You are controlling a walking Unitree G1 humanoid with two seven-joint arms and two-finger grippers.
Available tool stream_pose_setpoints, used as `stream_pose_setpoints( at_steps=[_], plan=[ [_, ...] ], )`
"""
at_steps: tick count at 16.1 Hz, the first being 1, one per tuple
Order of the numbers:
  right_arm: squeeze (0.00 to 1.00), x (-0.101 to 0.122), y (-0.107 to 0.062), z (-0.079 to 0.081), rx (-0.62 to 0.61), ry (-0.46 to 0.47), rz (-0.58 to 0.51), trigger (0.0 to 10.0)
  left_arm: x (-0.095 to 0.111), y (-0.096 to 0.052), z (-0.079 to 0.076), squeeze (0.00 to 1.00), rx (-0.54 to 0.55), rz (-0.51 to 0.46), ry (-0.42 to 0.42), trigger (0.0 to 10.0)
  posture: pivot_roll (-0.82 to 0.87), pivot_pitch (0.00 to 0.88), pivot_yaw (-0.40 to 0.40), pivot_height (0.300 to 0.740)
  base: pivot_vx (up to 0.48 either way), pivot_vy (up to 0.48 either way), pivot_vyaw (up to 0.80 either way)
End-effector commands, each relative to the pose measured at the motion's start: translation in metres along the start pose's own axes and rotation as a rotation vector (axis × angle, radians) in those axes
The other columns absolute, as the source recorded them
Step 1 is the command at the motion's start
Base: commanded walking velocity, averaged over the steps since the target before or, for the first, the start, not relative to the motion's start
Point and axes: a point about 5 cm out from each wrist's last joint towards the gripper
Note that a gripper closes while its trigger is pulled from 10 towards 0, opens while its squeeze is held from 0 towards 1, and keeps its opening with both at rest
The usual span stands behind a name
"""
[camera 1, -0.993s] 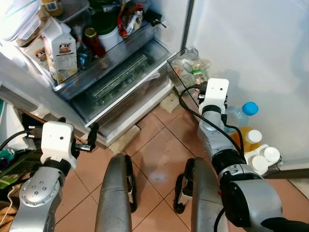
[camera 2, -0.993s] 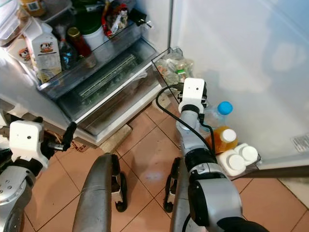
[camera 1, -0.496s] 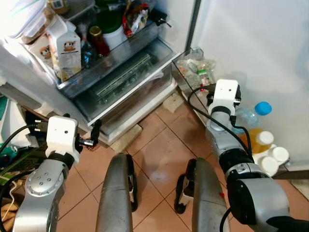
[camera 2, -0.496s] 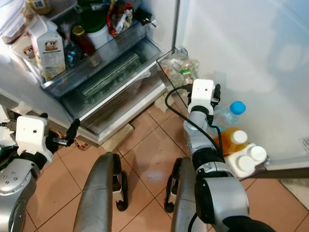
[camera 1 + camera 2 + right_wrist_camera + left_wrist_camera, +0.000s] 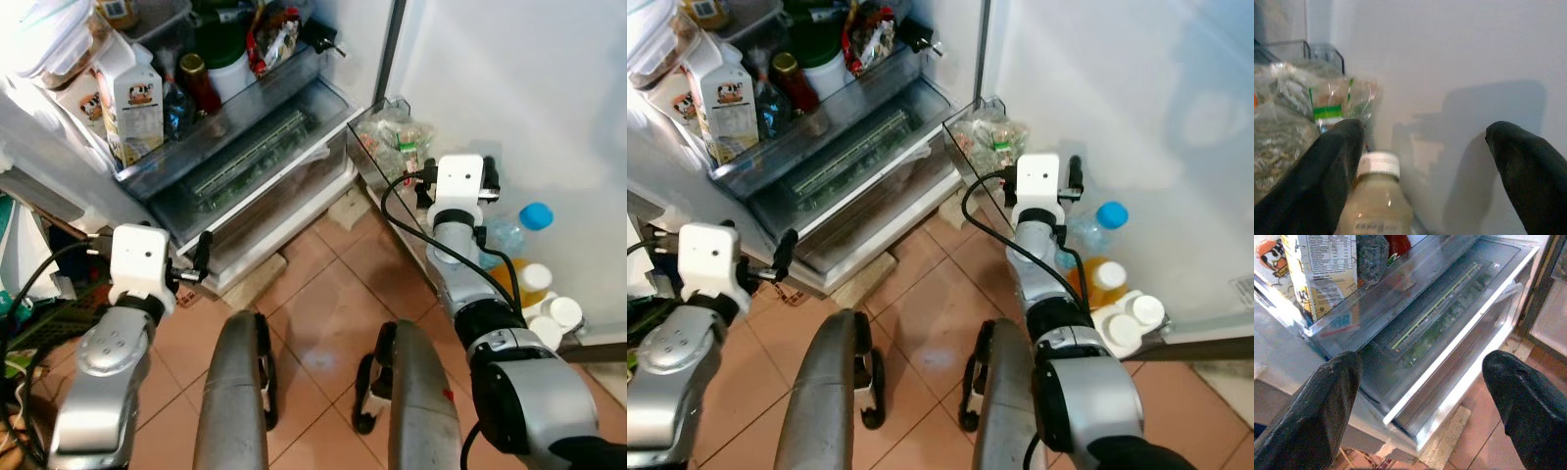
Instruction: Restocking fridge
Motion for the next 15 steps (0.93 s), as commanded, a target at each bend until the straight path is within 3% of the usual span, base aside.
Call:
stream_pose_setpoints(
  at_steps=[1,4,6,7,12,13,14,15],
  plan=[
    [1.00,-0.001,-0.001,-0.001,0.013,-0.008,-0.009,10.0,-0.007,0.000,-0.002,0.00,0.006,0.023,0.004,10.0,0.18,0.194,0.010,0.620,0.000,0.000,0.00],
    [1.00,0.002,-0.003,-0.001,0.048,-0.013,-0.043,10.0,-0.006,0.006,-0.005,0.00,0.026,0.001,-0.009,10.0,0.15,0.158,-0.008,0.620,0.000,0.000,0.00],
    [1.00,0.009,-0.004,0.005,0.109,0.034,-0.079,10.0,-0.006,0.008,-0.007,0.00,0.041,-0.012,-0.021,10.0,0.14,0.142,-0.013,0.620,0.000,0.000,0.00],
    [1.00,0.015,-0.008,0.010,0.169,0.091,-0.111,10.0,-0.006,0.009,-0.007,0.00,0.051,-0.018,-0.032,10.0,0.14,0.132,-0.015,0.620,0.000,0.000,0.00],
    [1.00,0.027,-0.037,0.026,0.359,0.155,-0.200,10.0,-0.007,0.013,-0.016,0.00,0.049,-0.040,-0.065,10.0,0.10,0.085,-0.021,0.620,0.000,0.000,0.00],
    [0.87,0.028,-0.045,0.031,0.411,0.149,-0.206,10.0,-0.006,0.015,-0.019,0.00,0.046,-0.045,-0.069,10.0,0.10,0.080,-0.021,0.620,0.000,0.000,0.00],
    [0.00,0.029,-0.058,0.035,0.492,0.189,-0.195,10.0,-0.005,0.017,-0.022,0.00,0.041,-0.052,-0.072,10.0,0.09,0.076,-0.021,0.620,0.000,0.000,0.00],
    [0.00,0.029,-0.061,0.036,0.511,0.206,-0.190,10.0,-0.005,0.017,-0.022,0.00,0.040,-0.054,-0.073,10.0,0.08,0.075,-0.021,0.620,0.000,0.000,0.00]
  ],
)
Point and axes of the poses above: a point about 5 cm out from each wrist's last joint towards the gripper, its own y axis pointing out of the wrist towards the gripper, its own x axis along the axis of the wrist's last joint, z = x × y, and after that the axes turned 10 degrees about y, right-handed
